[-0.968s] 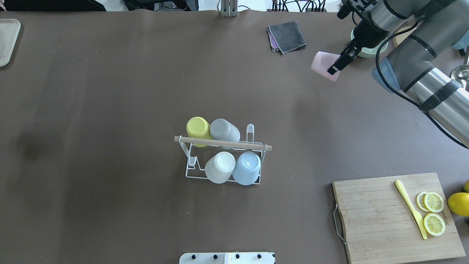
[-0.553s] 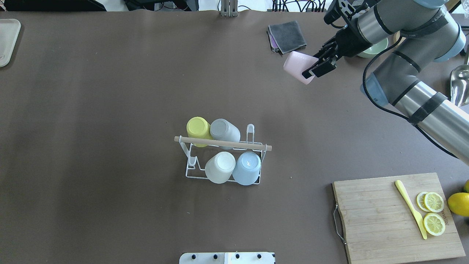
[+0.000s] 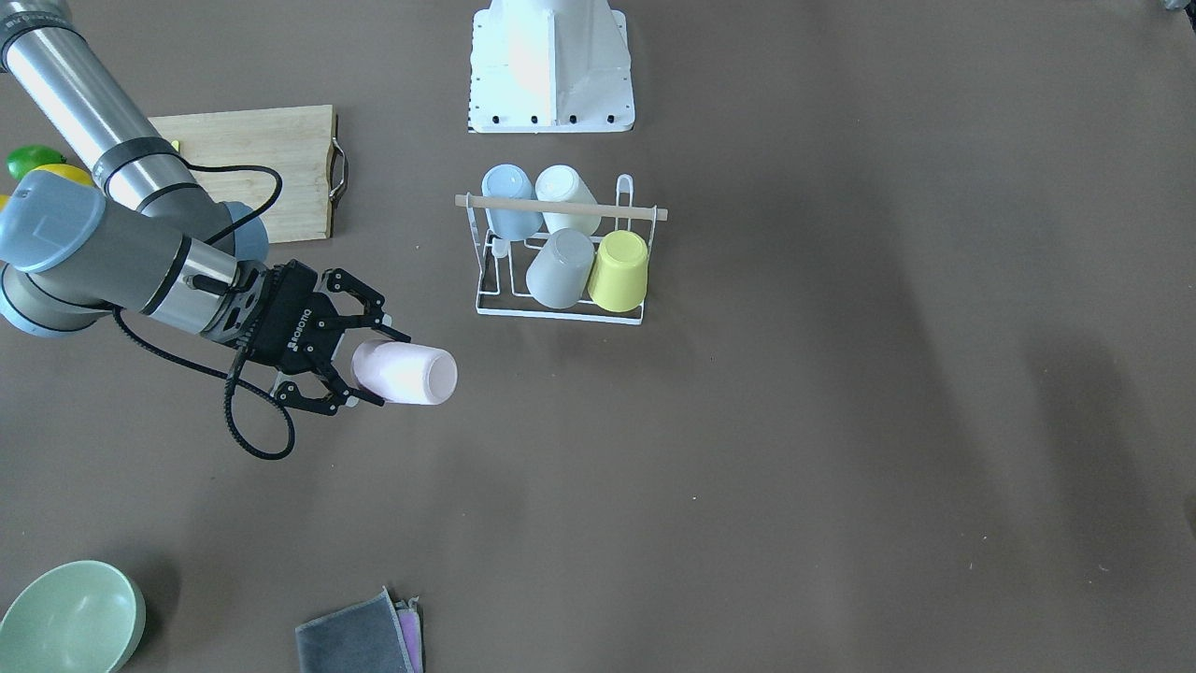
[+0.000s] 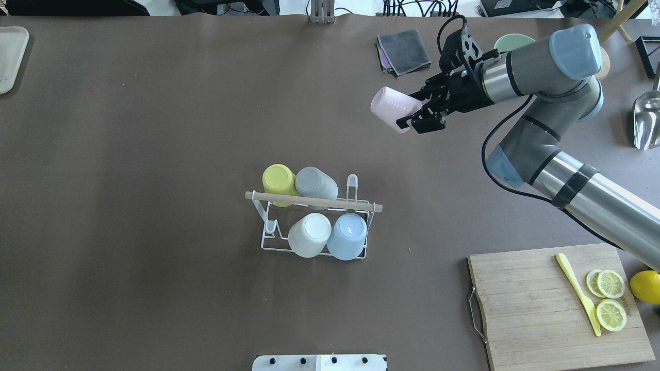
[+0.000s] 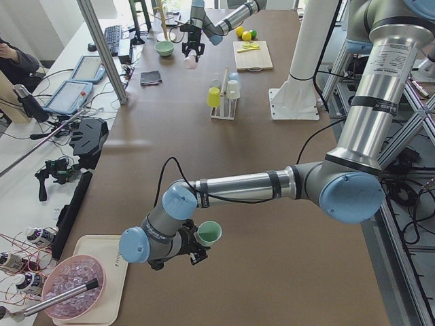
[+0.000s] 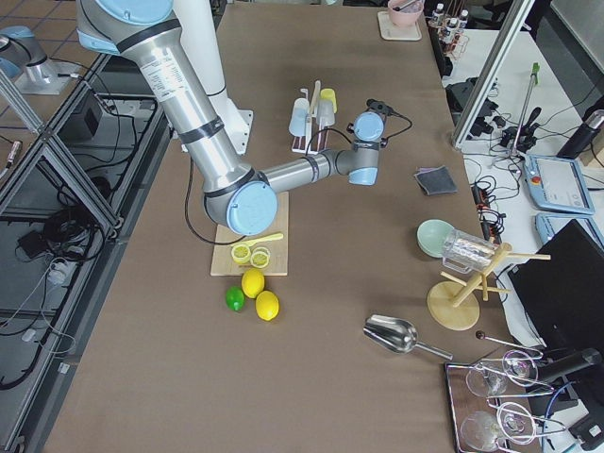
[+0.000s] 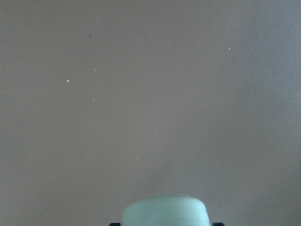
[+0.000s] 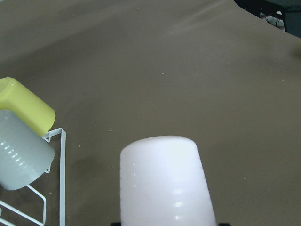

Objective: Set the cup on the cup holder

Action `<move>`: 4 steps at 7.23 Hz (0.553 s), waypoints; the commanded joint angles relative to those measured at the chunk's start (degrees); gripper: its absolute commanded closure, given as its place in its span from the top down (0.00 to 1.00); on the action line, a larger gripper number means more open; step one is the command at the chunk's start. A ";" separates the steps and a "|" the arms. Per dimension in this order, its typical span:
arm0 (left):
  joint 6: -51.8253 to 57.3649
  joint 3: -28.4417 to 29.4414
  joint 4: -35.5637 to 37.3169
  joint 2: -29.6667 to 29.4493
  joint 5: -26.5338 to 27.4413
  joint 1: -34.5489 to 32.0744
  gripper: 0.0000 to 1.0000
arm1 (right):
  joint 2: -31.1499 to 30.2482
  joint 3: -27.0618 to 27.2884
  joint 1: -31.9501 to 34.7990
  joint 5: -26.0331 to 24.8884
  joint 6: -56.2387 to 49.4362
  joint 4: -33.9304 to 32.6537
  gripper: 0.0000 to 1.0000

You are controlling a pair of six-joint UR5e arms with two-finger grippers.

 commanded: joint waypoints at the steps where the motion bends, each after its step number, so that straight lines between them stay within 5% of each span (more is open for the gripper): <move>1: -9.16 -0.26 -16.41 2.85 0.70 -3.86 0.00 | -1.23 0.03 -2.72 -7.03 6.52 13.44 0.64; 4: -19.98 -1.49 -40.30 6.88 5.01 -9.31 0.00 | -2.19 0.82 -8.86 -20.45 9.80 25.59 0.64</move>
